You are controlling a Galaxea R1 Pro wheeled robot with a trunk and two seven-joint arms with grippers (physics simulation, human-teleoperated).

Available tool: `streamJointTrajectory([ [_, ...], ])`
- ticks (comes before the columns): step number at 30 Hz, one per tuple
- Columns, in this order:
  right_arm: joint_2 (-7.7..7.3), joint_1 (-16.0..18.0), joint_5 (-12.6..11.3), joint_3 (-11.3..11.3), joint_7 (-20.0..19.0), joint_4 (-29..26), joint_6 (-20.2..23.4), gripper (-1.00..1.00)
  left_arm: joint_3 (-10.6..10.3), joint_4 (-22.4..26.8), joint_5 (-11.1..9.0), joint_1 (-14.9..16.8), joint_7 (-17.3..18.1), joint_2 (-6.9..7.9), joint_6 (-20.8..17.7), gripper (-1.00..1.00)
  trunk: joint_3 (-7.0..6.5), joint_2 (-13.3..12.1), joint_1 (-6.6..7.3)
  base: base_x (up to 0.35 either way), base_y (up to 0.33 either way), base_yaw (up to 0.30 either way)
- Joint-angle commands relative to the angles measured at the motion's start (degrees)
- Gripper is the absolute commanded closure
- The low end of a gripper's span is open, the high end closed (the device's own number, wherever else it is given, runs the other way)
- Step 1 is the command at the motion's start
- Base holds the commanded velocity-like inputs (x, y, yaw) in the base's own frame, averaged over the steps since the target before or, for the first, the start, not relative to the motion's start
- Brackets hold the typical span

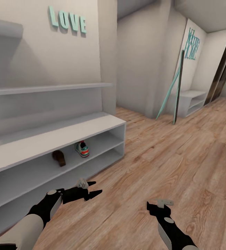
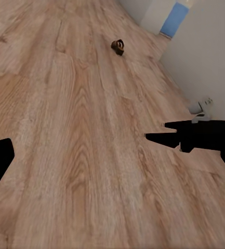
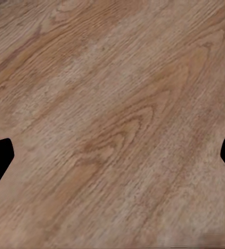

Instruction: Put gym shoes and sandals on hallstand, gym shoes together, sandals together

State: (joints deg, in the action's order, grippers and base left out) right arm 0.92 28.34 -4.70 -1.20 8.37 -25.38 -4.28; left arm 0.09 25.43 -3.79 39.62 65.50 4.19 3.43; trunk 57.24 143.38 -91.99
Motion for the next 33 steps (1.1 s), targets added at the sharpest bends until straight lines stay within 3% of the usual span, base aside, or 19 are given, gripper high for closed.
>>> streamJointTrajectory([
  [1,0.05,0.05,-0.5,-0.12,-0.02,0.07,-0.3,-1.0,0.0,-0.03,-0.08,0.02,0.14,0.03,0.35,-1.0,0.01,0.02,0.01,0.0,0.0,-0.297],
  [33,0.05,0.05,-0.49,-0.12,-0.02,0.07,-0.29,-1.0,0.0,-0.03,-0.08,0.02,0.16,0.02,0.35,-1.0,-1.32,0.02,0.01,0.0,0.0,-0.297],
])
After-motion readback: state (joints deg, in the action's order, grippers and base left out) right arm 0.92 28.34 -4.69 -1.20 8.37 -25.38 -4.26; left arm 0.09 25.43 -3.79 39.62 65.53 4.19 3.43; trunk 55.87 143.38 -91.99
